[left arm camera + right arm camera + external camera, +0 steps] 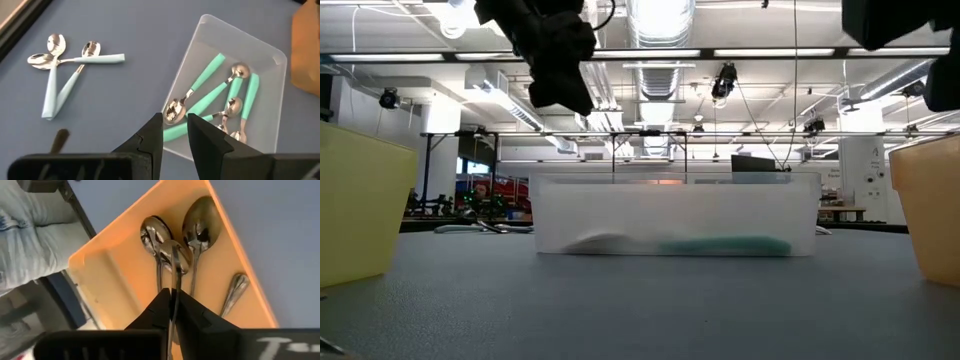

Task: Sort silverware by color (type)
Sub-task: Put the black spoon into the orange bin, then put the light blue spoon into the yellow bin

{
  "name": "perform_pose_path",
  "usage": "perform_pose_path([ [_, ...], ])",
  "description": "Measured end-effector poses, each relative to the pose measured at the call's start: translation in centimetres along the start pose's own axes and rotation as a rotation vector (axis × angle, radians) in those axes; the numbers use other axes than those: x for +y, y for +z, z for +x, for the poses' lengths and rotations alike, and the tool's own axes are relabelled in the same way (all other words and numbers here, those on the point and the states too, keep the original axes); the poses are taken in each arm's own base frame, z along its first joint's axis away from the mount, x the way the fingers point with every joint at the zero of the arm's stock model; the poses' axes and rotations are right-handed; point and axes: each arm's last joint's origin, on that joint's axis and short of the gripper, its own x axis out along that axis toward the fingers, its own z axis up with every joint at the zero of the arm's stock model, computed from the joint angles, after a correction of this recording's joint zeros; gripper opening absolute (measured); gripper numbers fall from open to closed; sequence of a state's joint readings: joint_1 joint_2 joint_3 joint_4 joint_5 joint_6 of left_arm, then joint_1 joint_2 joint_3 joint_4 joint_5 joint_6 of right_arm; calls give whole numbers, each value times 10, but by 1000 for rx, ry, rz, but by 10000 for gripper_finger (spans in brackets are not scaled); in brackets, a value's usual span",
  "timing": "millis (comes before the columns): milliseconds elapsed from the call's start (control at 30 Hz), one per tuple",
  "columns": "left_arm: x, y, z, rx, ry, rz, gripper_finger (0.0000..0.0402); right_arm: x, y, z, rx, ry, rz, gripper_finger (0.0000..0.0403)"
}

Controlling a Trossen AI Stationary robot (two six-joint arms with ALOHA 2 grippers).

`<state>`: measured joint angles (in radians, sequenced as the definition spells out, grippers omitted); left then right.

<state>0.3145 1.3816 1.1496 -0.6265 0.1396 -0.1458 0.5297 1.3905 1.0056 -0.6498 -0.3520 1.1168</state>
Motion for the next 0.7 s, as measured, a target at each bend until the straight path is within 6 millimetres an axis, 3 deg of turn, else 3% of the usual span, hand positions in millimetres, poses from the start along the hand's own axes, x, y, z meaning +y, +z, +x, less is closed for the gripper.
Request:
perform_pose_path([
  [200,-1,-9,-22,30,15,38,71,5,3,3,23,11,15,39],
  [400,3,-21,-40,93,184,98,71,16,6,-7,-12,43,13,84],
  [567,9,-22,-38,120,242,96,71,18,22,-21,-77,61,23,117],
  [700,17,-20,-26,149,257,89,71,7,41,-39,-107,23,45,126],
])
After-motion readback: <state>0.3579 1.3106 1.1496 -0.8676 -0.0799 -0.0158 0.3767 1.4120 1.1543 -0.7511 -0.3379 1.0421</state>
